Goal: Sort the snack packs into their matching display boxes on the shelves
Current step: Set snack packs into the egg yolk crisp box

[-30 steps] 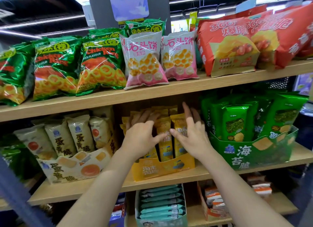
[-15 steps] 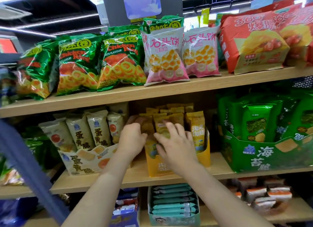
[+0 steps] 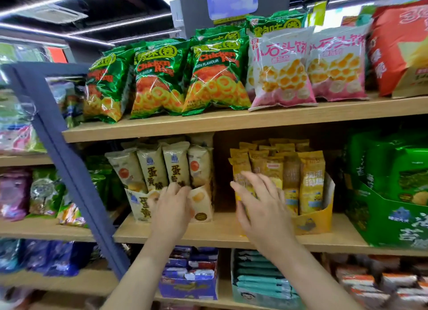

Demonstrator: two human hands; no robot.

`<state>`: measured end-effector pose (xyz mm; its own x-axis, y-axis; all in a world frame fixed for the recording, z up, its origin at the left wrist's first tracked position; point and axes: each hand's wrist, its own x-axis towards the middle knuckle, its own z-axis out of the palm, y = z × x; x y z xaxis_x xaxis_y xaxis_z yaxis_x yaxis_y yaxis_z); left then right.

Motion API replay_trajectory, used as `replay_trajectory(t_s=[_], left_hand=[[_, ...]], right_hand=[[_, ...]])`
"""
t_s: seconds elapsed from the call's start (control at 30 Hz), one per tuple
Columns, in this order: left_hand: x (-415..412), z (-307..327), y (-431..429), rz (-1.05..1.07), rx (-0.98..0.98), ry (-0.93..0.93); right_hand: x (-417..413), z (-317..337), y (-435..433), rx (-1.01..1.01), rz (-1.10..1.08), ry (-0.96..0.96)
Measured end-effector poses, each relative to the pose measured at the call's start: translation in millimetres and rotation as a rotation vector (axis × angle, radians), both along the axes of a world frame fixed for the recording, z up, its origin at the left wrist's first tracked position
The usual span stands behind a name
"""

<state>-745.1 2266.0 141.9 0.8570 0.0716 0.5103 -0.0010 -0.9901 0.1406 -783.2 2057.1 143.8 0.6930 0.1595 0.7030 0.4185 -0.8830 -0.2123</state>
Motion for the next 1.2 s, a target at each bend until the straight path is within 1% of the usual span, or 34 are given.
replay_trajectory(t_s=[0.07,0.17,0.3,0.33,0.4,0.47,0.57,0.73,0.83,0.9,1.0,1.03,1.13,1.2], left_hand=[[-4.4,3.9,5.2,-0.037,-0.003,0.013],[-24.5,3.5,8.8,-0.098,0.010,-0.012],[-55.4,-12.2,16.0,-0.282,0.036,-0.156],[-62.7,-14.3,16.6,-0.317,0.042,-0.198],[-76.7,-16.6,17.3,-0.362,0.057,-0.283],[-89.2,-21.9,15.8,-0.390,0.035,-0.329],[-99.7,-39.9,18.5,-0.407,0.031,-0.356],[-105.8,-52.1,23.3,-0.422,0.022,-0.351],[-106.2,-50.3,31.7,-0.489,-0.033,-0.382],[-107.1,-48.6,49.5,-0.460,-0.052,-0.409],[-96.3,-46.9,96.6,-0.328,-0.039,-0.451],[-89.3,-47.5,111.4,-0.332,-0.015,-0.453],[-67.7,-48.3,133.7,-0.429,0.061,-0.444],[-56.3,-42.0,132.6,-0.427,0.054,-0.434]], right_hand=[[-3.6,-1.1,14.6,0.027,0.114,0.027],[-8.9,7.3,29.1,0.091,0.243,0.144],[-12.4,12.9,38.3,0.142,0.352,0.350],[-15.2,13.7,40.0,0.186,0.379,0.392],[-22.1,15.2,41.4,0.352,0.447,0.393],[-27.6,14.1,40.7,0.471,0.485,0.326],[-27.5,12.4,39.8,0.523,0.493,0.269],[-32.4,-4.8,44.5,0.523,0.470,0.434],[-34.8,-18.8,49.9,0.546,0.385,0.429],[-34.2,-22.2,53.8,0.596,0.337,0.417],[-37.8,-21.2,60.0,0.682,0.298,0.416],[-39.2,-21.7,62.1,0.711,0.285,0.419],[-38.4,-22.2,70.2,0.814,0.269,0.402],[-32.9,-21.6,76.4,0.830,0.244,0.376]])
